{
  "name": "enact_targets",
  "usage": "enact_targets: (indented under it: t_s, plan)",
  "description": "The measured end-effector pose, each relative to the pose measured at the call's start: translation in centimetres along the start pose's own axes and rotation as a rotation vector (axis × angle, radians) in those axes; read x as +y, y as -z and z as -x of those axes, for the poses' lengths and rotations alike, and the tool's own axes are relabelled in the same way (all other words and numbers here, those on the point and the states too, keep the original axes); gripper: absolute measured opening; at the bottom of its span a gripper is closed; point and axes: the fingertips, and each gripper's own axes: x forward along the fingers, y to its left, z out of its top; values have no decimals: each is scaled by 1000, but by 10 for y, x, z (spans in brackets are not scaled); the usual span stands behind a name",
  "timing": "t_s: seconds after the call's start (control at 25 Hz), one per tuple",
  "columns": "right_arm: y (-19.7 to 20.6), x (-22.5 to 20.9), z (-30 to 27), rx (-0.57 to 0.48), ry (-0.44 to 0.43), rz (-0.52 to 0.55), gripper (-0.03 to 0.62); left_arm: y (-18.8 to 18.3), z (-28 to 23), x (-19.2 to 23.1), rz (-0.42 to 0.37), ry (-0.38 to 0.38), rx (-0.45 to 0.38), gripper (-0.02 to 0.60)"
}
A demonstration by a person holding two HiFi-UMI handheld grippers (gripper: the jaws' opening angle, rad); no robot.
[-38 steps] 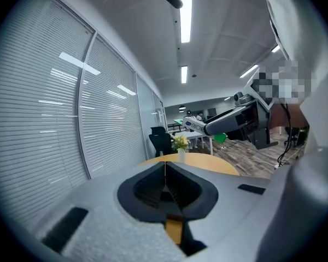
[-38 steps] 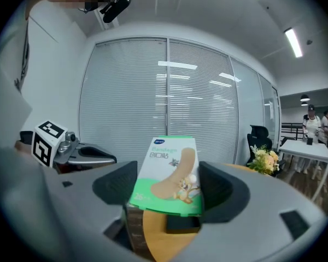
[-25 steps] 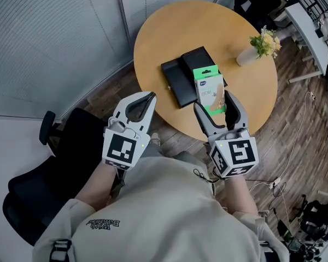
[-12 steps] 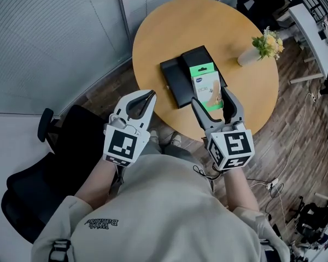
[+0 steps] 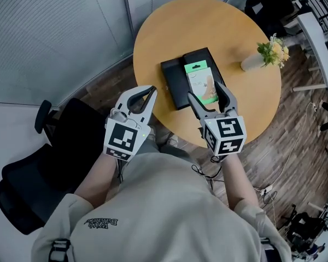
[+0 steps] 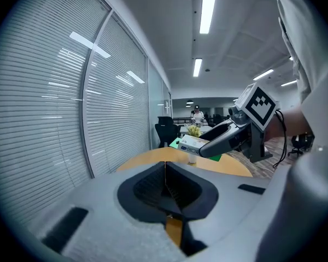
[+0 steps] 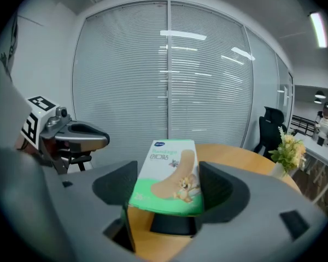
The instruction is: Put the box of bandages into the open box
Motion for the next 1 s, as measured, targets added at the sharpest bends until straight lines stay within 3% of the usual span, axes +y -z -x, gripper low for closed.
enact_targets:
  t_s: [0.28,0.52,1.0]
  plan:
    - [20,-5,-29,59,-27,5,370,24,-18,5,58,-24,44,23]
    - [48,-13,-56,136,-45,-51,370,41,-28,10,97,-43,69,23]
    - [100,-9,-99,240,-63,-57,370,77,-45,13,167,-30,126,23]
